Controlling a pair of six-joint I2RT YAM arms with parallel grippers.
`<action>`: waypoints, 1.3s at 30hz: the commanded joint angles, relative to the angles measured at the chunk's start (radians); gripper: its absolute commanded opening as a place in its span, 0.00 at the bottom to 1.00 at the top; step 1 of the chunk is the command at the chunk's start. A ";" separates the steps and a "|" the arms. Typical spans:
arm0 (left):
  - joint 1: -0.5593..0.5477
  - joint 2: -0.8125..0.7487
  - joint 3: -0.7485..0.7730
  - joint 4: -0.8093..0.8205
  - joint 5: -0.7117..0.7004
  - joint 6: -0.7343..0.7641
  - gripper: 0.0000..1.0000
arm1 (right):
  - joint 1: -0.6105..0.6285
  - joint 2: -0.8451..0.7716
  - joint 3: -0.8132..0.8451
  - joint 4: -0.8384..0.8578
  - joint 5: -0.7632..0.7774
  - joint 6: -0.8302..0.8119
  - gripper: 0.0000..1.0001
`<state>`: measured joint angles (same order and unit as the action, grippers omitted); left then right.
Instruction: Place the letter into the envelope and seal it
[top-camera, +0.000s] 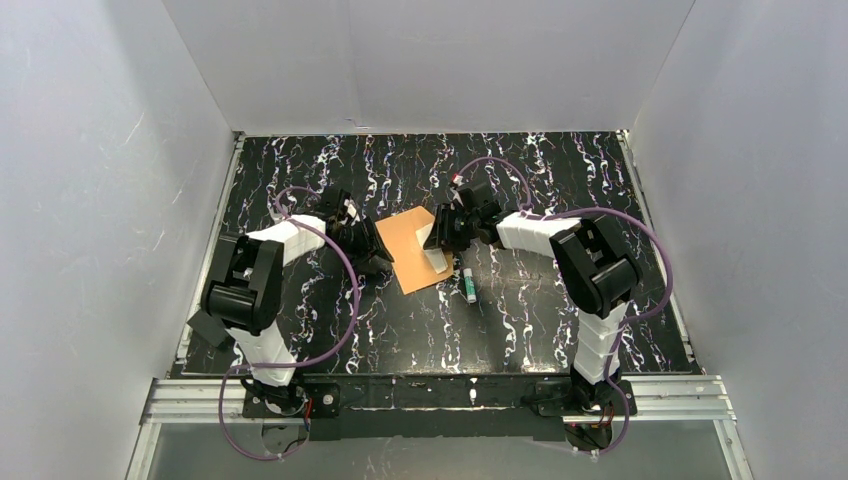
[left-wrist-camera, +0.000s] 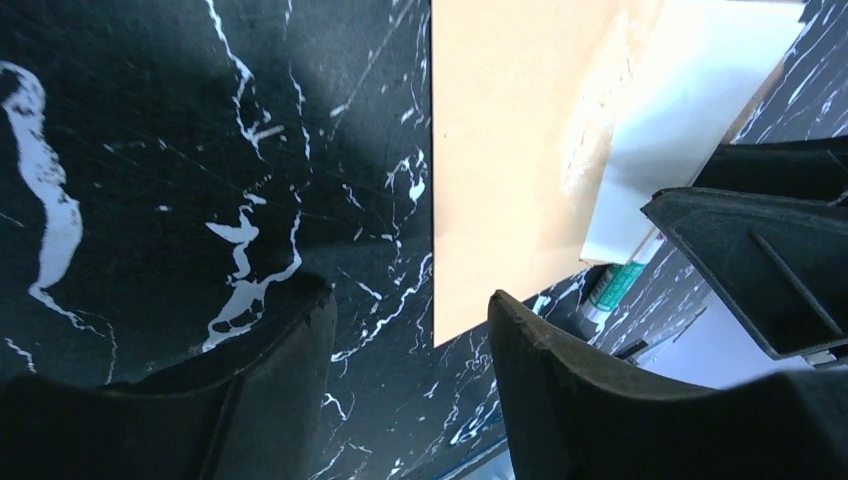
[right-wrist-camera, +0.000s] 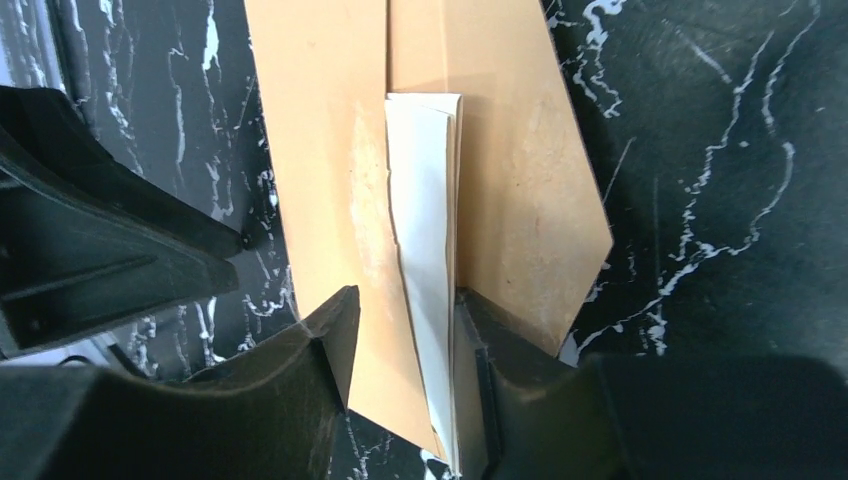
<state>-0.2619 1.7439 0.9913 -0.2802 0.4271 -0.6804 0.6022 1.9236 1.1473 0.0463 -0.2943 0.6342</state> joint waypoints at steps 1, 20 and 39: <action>0.000 0.033 0.048 -0.034 -0.051 0.013 0.54 | -0.001 -0.027 0.044 -0.045 0.050 -0.045 0.41; 0.000 0.262 0.167 -0.003 0.047 0.063 0.31 | -0.001 0.075 0.075 0.030 -0.061 -0.004 0.01; -0.001 0.213 0.042 0.142 0.118 -0.134 0.26 | -0.001 0.063 -0.089 0.378 -0.086 0.242 0.02</action>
<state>-0.2409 1.9350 1.1023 -0.1200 0.5591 -0.7738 0.5903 1.9869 1.0794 0.2440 -0.3302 0.7937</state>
